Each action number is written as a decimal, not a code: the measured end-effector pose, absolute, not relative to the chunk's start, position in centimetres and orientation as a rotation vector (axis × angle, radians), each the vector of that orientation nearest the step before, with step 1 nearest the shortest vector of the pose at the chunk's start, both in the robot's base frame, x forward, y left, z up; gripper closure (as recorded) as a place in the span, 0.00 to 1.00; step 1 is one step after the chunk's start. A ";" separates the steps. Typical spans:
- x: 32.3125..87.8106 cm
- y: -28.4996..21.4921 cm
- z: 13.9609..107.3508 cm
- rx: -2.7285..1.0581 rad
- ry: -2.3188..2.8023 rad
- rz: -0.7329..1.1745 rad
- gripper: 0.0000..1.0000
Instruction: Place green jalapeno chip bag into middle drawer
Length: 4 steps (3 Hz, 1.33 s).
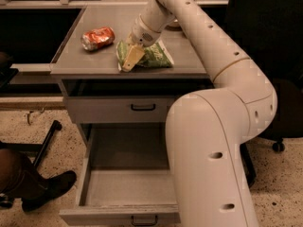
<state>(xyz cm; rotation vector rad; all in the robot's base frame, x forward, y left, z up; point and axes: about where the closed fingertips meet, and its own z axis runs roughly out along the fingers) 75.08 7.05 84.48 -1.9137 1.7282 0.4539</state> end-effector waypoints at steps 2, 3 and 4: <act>70.5 6.0 86.7 -1.987 1.796 0.418 0.88; 64.3 5.9 88.5 -2.133 1.824 0.375 1.00; 58.3 6.6 89.1 -2.264 1.812 0.365 1.00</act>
Offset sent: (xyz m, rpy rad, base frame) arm -0.1352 -0.0301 0.0618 -0.2287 0.0639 0.0180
